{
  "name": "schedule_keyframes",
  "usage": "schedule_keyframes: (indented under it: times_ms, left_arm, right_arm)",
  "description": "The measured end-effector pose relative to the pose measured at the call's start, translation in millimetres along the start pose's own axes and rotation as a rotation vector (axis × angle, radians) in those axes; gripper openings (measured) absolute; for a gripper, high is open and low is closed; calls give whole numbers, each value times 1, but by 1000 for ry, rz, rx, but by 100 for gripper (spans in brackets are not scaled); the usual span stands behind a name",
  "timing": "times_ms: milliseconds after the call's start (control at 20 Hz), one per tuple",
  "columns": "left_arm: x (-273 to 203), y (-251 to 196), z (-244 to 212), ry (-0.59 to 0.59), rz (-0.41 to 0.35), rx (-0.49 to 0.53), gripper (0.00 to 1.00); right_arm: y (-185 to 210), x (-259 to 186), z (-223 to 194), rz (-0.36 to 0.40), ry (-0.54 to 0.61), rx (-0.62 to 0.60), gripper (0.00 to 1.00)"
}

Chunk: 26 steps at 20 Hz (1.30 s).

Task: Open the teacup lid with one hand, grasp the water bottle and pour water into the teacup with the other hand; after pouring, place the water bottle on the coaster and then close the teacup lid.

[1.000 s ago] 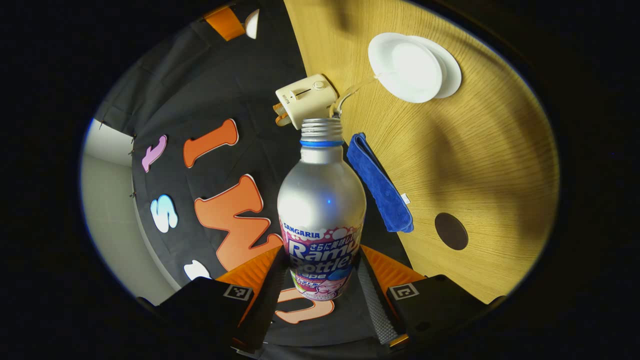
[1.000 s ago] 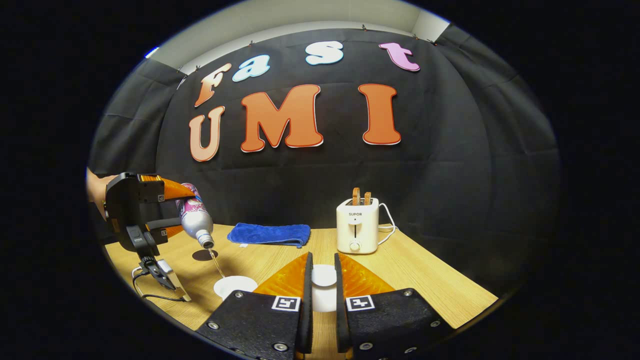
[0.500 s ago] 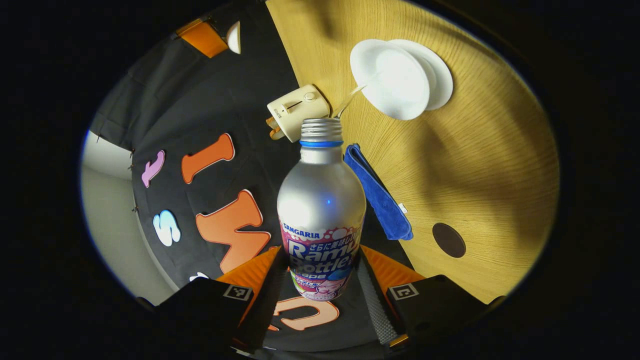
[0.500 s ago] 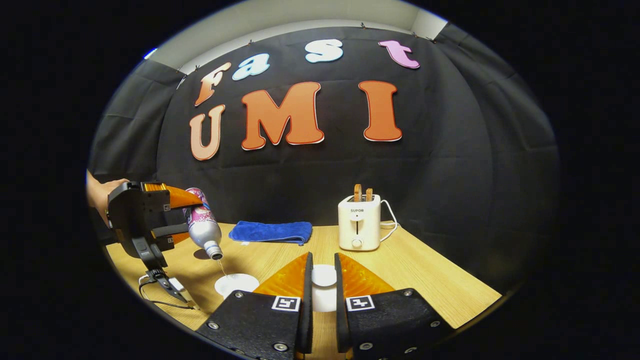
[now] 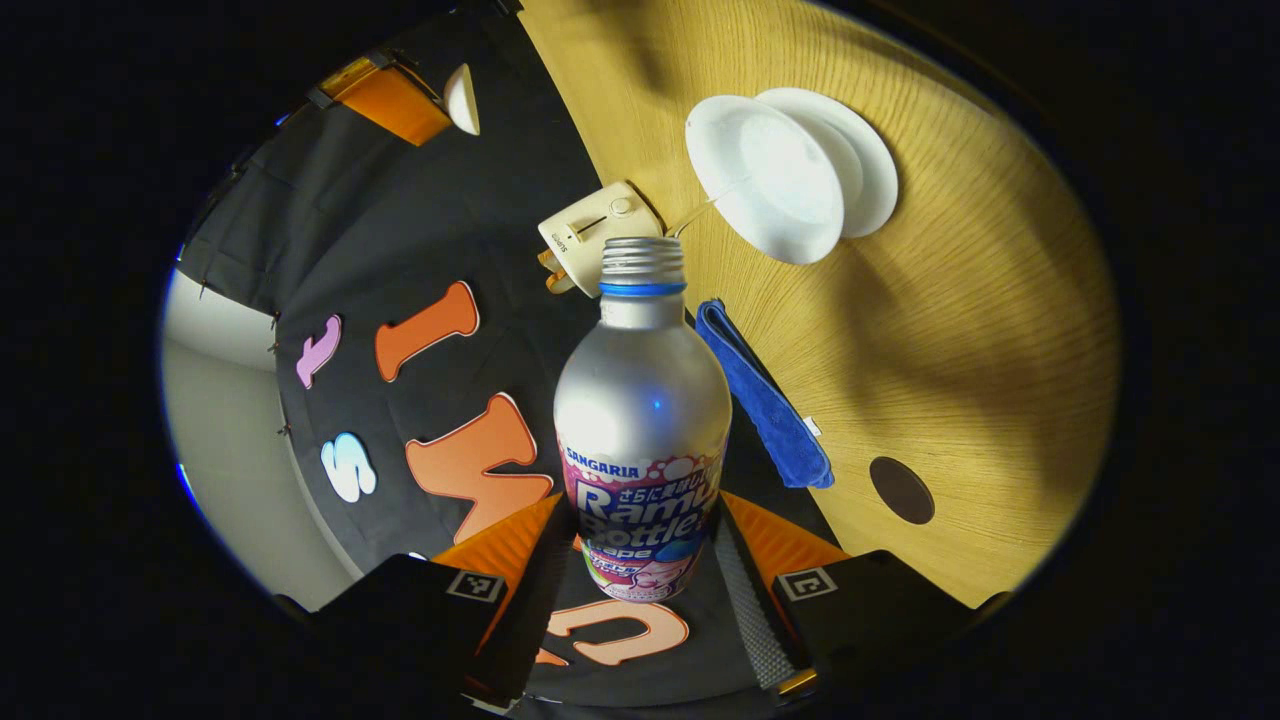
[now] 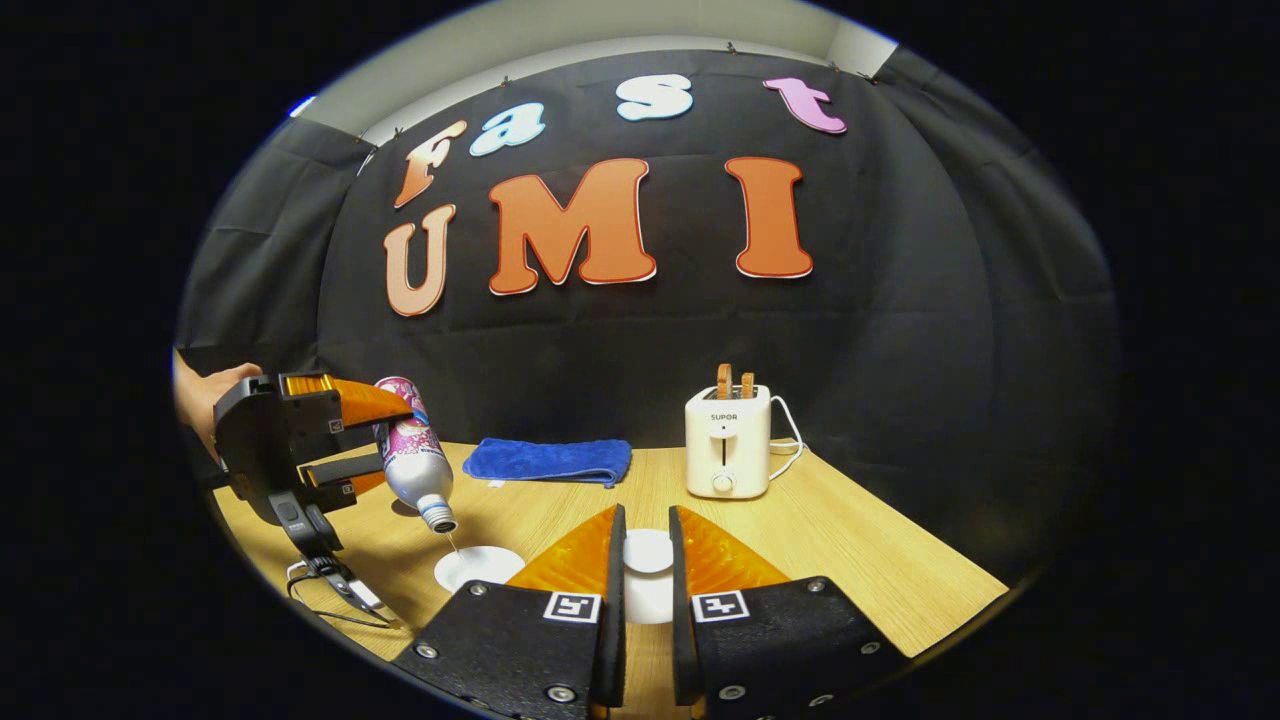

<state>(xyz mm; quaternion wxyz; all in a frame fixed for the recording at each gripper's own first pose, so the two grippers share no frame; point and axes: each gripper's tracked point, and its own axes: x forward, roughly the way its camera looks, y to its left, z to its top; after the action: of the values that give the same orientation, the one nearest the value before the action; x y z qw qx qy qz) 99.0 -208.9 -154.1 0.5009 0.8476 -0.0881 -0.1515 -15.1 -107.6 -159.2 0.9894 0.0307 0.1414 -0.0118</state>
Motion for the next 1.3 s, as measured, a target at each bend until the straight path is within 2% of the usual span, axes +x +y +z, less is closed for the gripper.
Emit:
schedule_keyframes:
  times_ms: [150,400,600,850,900,1100,1300]
  left_arm:
    - [0,1,0,-3,19,-3,84]
    - [-3,5,-7,4,58,-67,83]
    - [-5,13,-16,11,101,-161,83]
    - [-10,30,-52,67,190,-427,85]
    - [-12,36,-61,78,223,-481,82]
    - [-18,56,-102,127,355,-700,82]
    - [-26,74,-154,186,489,-985,83]
  right_arm:
    - [4,1,1,3,1,-2,19]
    - [15,1,0,19,12,-5,19]
    - [24,3,5,30,7,-5,19]
    - [41,8,8,56,8,5,19]
    - [45,9,9,63,7,4,19]
    - [62,15,15,87,5,-15,19]
    - [82,20,18,113,6,-26,19]
